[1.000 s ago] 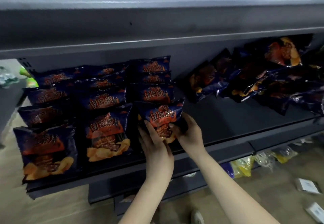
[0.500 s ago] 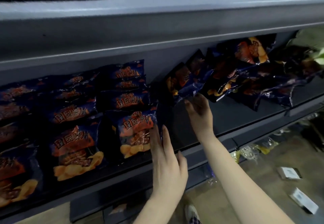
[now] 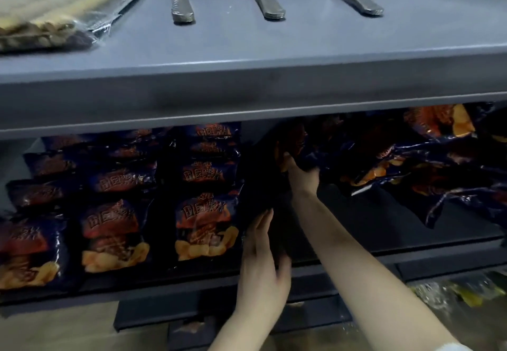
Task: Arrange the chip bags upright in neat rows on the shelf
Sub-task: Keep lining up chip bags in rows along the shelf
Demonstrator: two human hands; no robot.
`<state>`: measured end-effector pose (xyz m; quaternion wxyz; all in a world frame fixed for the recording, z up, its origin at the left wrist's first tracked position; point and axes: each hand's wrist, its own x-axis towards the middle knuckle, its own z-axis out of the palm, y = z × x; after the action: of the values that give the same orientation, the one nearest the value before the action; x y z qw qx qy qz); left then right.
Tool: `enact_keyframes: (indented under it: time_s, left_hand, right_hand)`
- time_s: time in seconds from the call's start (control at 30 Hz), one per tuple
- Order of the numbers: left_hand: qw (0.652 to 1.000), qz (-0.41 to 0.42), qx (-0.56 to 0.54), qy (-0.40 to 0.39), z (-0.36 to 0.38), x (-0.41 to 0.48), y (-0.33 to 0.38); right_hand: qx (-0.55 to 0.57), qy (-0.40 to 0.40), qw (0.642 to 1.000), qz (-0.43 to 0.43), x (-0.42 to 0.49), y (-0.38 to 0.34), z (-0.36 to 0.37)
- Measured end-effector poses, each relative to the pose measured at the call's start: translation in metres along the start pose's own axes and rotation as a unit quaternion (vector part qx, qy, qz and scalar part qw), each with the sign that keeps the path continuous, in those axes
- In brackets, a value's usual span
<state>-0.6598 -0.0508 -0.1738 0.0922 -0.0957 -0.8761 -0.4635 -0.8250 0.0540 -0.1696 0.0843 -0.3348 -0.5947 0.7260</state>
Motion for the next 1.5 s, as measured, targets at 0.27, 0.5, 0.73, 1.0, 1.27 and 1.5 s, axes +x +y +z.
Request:
enact_keyframes:
  time_s: [0.27,0.5,0.73,1.0,1.27,1.5]
  left_hand:
    - [0.997,-0.028,-0.031,0.065,-0.008,0.01,0.015]
    - [0.989,-0.032,-0.121,0.083,-0.031,0.036,0.022]
    - [0.968,-0.057,-0.237,-0.058,-0.028,0.067,0.016]
    - [0.949,-0.042,-0.299,-0.092,-0.023,0.068,0.012]
    - [0.935,-0.052,-0.339,-0.088,-0.023,0.063,0.011]
    - [0.945,-0.053,-0.315,-0.065,-0.025,0.064,0.014]
  right_hand:
    - [0.085,-0.113,0.99,0.001,-0.018,-0.001,-0.028]
    - [0.033,-0.288,0.95,-0.115,-0.05,-0.012,-0.096]
    - [0.014,-0.319,0.924,-0.21,-0.072,-0.029,-0.126]
    - [-0.017,-0.311,0.935,-0.169,-0.082,-0.009,-0.122]
    - [-0.016,-0.305,0.936,-0.177,-0.081,-0.01,-0.121]
    - [-0.016,-0.316,0.93,-0.189,-0.076,-0.015,-0.117]
